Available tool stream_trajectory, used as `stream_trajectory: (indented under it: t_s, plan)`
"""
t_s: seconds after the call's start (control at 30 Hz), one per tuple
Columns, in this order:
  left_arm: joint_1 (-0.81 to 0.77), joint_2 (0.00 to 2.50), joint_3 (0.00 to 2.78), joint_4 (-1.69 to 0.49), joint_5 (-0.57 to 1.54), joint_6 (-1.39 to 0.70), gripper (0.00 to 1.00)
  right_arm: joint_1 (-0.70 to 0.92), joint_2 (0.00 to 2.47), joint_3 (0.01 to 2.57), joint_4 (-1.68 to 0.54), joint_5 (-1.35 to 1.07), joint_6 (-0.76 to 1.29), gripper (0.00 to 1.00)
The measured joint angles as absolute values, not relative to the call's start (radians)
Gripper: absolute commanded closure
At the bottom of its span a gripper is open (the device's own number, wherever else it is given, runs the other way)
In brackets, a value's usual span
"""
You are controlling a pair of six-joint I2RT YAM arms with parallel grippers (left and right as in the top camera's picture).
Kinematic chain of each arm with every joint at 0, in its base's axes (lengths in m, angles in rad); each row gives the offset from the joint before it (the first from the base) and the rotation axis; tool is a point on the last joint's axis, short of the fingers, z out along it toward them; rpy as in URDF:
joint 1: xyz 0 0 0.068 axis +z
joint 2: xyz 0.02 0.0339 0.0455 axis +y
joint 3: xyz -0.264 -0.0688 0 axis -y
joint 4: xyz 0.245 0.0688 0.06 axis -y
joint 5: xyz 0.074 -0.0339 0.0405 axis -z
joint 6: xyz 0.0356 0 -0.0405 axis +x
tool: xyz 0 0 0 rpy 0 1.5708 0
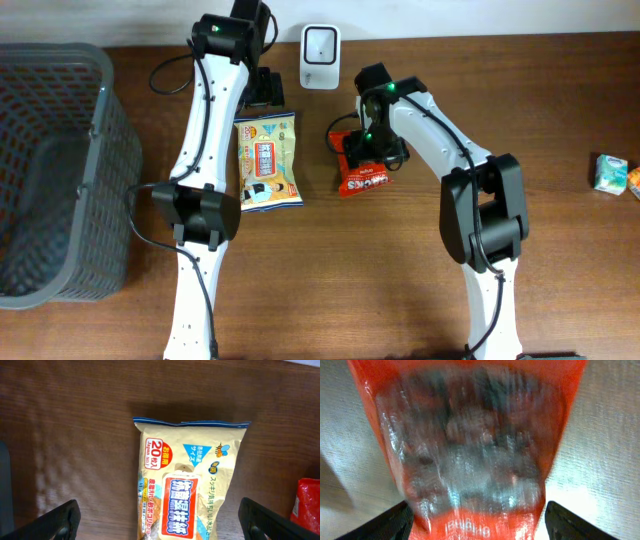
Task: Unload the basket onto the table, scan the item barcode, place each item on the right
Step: 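Hold the red bag up in front of the scanner window, then carry the red bag to the right table edge and release it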
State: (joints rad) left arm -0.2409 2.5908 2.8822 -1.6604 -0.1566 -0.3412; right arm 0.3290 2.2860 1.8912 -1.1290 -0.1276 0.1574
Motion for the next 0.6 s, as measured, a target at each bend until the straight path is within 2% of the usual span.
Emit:
stream_trajectory:
  t_s: [0.03, 0.07, 0.17, 0.23, 0.27, 0.3, 0.33, 0.37, 0.4, 0.43, 0.47, 0.53, 0.6]
  plan:
    - [-0.241, 2.591, 2.882, -1.66, -0.156, -0.341, 0.01, 0.329, 2.285, 1.922, -1.151, -0.12, 0.159, 0.05]
    - [-0.241, 2.591, 2.882, -1.66, -0.156, -0.341, 0.01, 0.327, 2.283, 1.955, -1.171, -0.1, 0.163, 0.02]
    - [-0.241, 2.591, 2.882, -1.66, -0.156, -0.341, 0.01, 0.319, 2.274, 1.979, -1.172, -0.097, 0.139, 0.0]
    - [-0.242, 2.591, 2.882, -1.66, -0.156, -0.341, 0.01, 0.327, 2.275, 1.979, -1.171, -0.106, 0.121, 0.04]
    - [-0.242, 2.591, 2.882, -1.66, -0.156, -0.341, 0.01, 0.336, 2.277, 1.968, -1.14, -0.107, 0.115, 0.13]
    - [-0.242, 2.591, 2.882, -1.661, -0.156, -0.341, 0.01, 0.341, 2.28, 1.949, -1.114, -0.11, 0.11, 0.15]
    - [-0.242, 2.591, 2.882, -1.661, -0.157, -0.341, 0.01, 0.342, 2.282, 1.915, -1.068, -0.114, 0.109, 0.29]
    - [-0.242, 2.591, 2.882, -1.66, -0.156, -0.341, 0.01, 0.342, 2.295, 1.856, -1.039, -0.115, 0.105, 0.39]
    - [-0.242, 2.591, 2.882, -1.661, -0.156, -0.341, 0.01, 0.342, 2.296, 1.832, -1.016, -0.126, 0.102, 0.46]
    - [-0.242, 2.591, 2.882, -1.661, -0.157, -0.341, 0.01, 0.342, 2.296, 1.827, -1.008, -0.132, 0.104, 0.57]
    - [-0.242, 2.591, 2.882, -1.661, -0.156, -0.341, 0.01, 0.342, 2.296, 1.826, -1.002, -0.136, 0.104, 0.64]
    - [-0.242, 2.591, 2.882, -1.66, -0.156, -0.341, 0.01, 0.342, 2.294, 1.826, -0.986, -0.147, 0.107, 0.68]
    - [-0.242, 2.591, 2.882, -1.661, -0.156, -0.341, 0.01, 0.342, 2.294, 1.841, -0.982, -0.153, 0.106, 0.79]
